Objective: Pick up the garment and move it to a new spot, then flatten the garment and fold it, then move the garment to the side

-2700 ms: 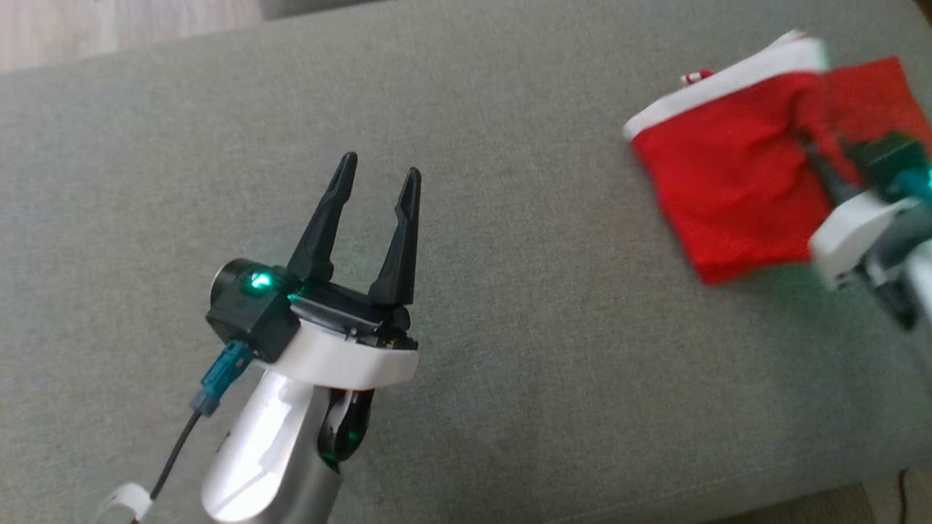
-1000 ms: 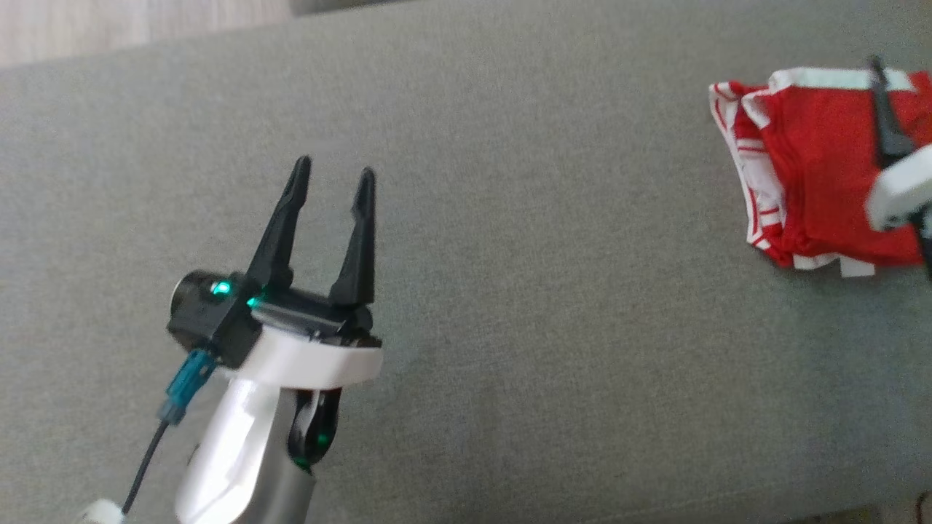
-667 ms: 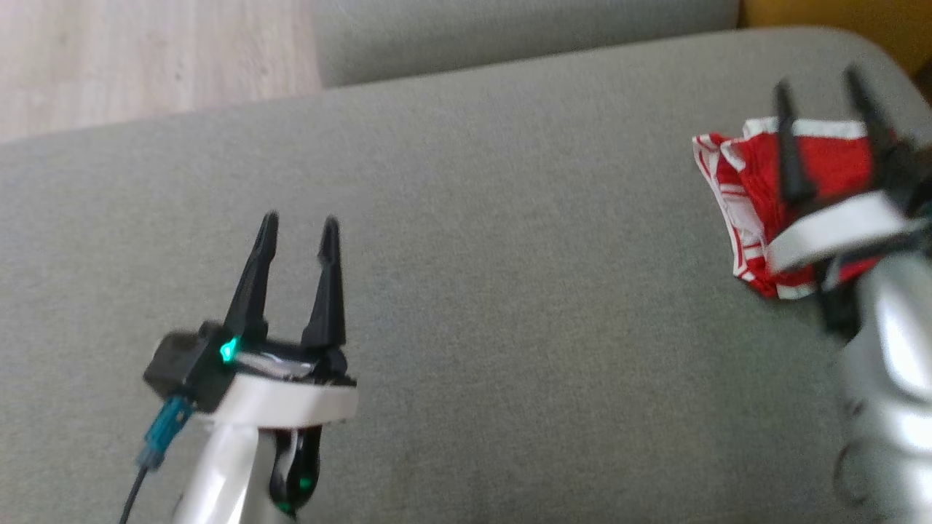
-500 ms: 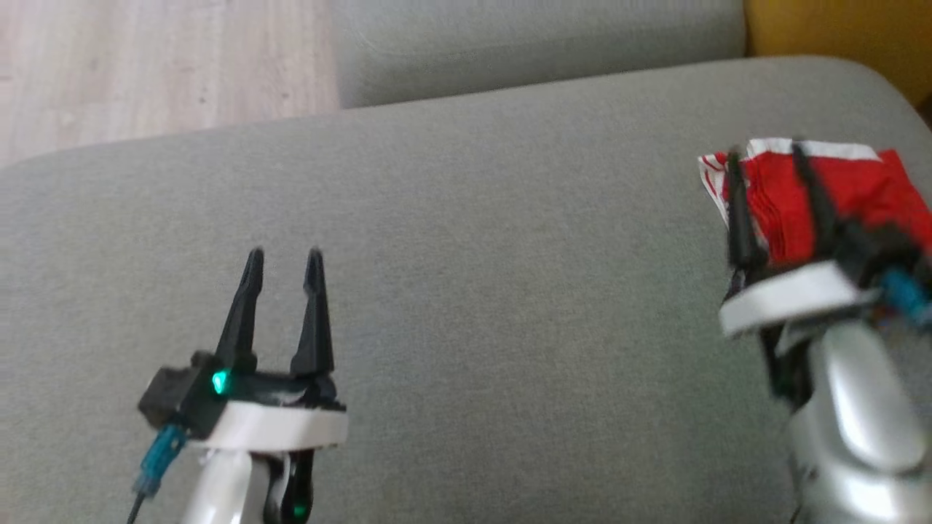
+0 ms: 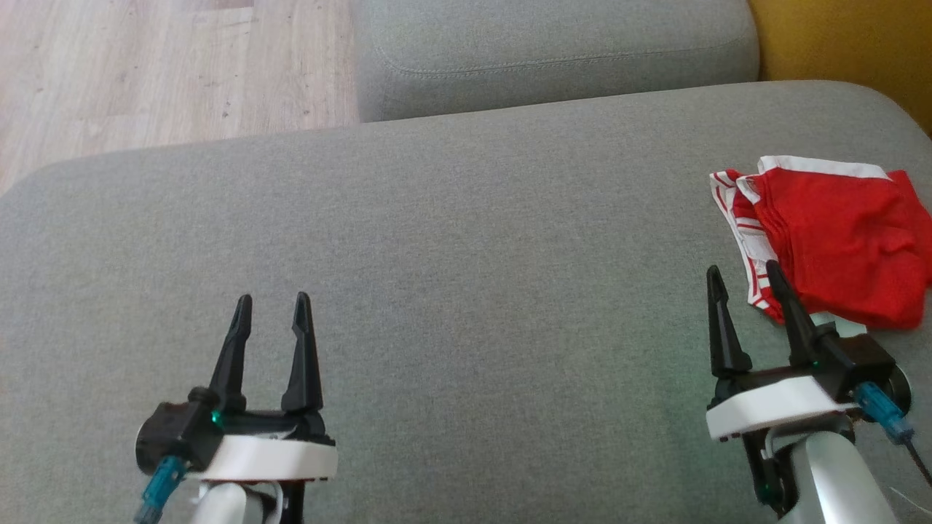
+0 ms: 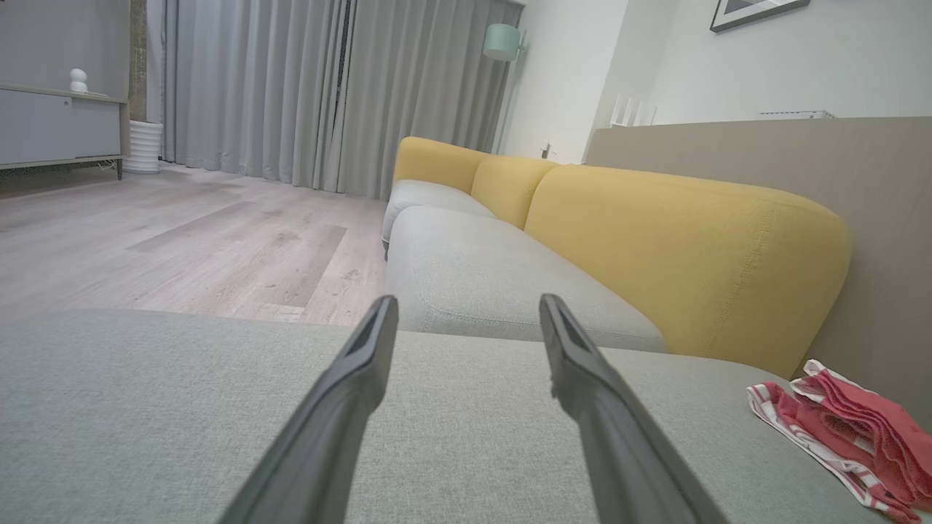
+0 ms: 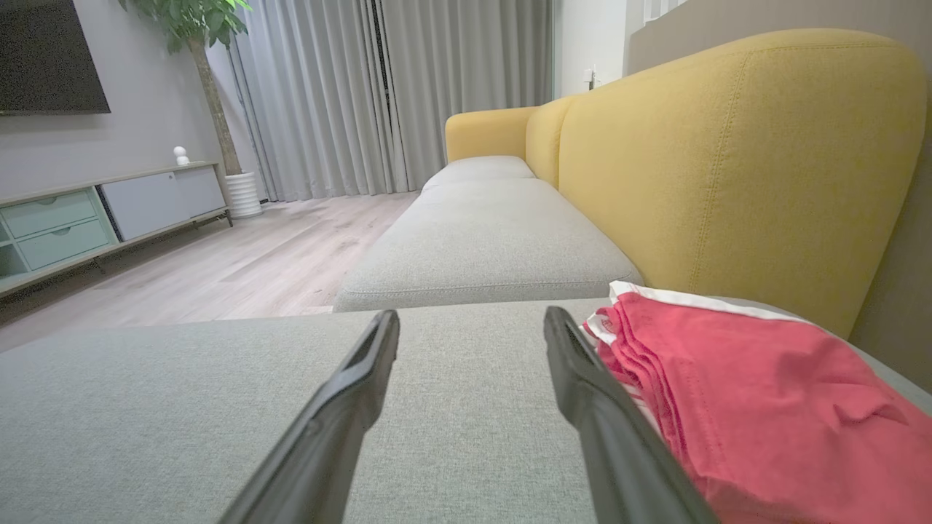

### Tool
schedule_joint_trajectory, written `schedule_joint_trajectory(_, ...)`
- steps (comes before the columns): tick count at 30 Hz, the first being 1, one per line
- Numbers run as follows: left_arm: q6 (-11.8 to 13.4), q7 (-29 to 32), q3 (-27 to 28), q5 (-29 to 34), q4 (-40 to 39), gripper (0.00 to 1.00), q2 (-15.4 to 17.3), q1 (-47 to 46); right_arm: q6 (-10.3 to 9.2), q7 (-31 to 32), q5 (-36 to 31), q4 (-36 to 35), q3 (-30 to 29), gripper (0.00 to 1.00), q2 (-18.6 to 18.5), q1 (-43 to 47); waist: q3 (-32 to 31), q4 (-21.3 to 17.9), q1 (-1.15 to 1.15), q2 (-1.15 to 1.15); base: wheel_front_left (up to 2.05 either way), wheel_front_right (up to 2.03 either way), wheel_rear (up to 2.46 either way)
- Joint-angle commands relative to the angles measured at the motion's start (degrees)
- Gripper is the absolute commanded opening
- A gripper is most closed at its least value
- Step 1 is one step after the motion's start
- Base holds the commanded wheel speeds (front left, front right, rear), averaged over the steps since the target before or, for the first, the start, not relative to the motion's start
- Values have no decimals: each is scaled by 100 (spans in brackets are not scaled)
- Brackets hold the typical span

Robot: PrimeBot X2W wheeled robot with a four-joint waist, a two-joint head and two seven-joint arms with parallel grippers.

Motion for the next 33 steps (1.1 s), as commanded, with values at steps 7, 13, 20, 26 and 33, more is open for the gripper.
schedule_joint_trajectory(7, 126, -29, 371, -46, -405, 100, 21, -99, -5, -78, 161, -289, 171, 100, 14, -102, 22, -18, 0, 0, 0, 0, 0)
schedule_joint_trajectory(13, 145, -29, 377, -104, -357, 100, 21, -90, -5, -78, 268, -327, 193, 100, 14, -93, 27, -23, 0, 0, 0, 0, 0)
schedule_joint_trajectory(20, 166, -29, 364, -162, -324, 100, 21, -75, -5, -78, 237, -325, 214, 100, 14, -159, 31, -23, 0, 0, 0, 0, 0)
schedule_joint_trajectory(26, 168, -29, 375, -220, -279, 100, 21, -93, -5, -78, 275, -306, 218, 100, 15, -163, 28, -17, 0, 0, 0, 0, 0)
schedule_joint_trajectory(33, 149, 16, 170, -347, 259, 0, -3, 82, 0, 20, 347, 137, 93, 0, 23, 109, 30, -25, 0, 0, 0, 0, 0)
